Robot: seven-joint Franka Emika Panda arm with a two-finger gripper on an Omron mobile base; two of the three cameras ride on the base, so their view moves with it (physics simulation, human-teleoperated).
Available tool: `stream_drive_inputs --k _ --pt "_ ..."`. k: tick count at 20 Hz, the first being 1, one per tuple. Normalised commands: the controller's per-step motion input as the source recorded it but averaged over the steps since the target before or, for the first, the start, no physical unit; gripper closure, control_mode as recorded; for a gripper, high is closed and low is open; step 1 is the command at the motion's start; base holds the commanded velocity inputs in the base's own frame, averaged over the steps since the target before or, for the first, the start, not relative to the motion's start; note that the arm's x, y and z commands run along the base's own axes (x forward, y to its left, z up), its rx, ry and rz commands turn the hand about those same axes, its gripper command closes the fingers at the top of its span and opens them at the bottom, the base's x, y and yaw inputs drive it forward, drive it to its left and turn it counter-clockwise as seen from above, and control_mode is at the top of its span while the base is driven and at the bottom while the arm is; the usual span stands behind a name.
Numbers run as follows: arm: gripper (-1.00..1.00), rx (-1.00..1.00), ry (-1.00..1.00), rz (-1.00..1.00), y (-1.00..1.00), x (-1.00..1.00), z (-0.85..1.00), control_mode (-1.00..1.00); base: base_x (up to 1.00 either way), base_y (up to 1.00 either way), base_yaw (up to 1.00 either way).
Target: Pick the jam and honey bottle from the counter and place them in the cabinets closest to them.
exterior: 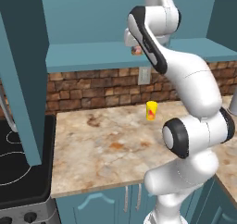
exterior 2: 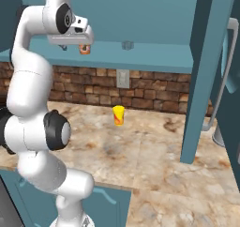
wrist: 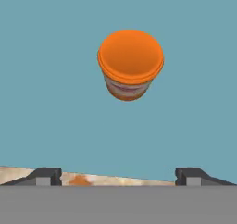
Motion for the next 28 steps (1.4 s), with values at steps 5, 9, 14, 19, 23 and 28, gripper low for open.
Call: stream_drive_inputs --k 5,9,14,19,23,28 --pt "-1.0 -0.02 0.0 0.08 -0.01 -1.0 -0.2 -1.0 0.0 0.0 0.0" --pt "-1.0 -0.01 -0.01 0.06 -0.07 -1.0 -0.43 -1.0 0.0 0.0 0.0" --pt "-1.0 -0.08 -0.05 0.08 -0.16 -1.0 -0.66 -1.0 0.0 0.0 0.0" --pt "-1.0 -0.14 -0.1 0.1 -0.21 -0.94 -0.78 -1.0 0.0 0.0 0.0" --pt "-1.0 -0.09 -0.12 0.13 -0.28 -0.64 -0.98 -1.0 0.0 0.0 0.0" --pt "-1.0 0.13 -0.17 0.1 -0.36 -0.35 -0.8 -1.0 0.0 0.0 0.0"
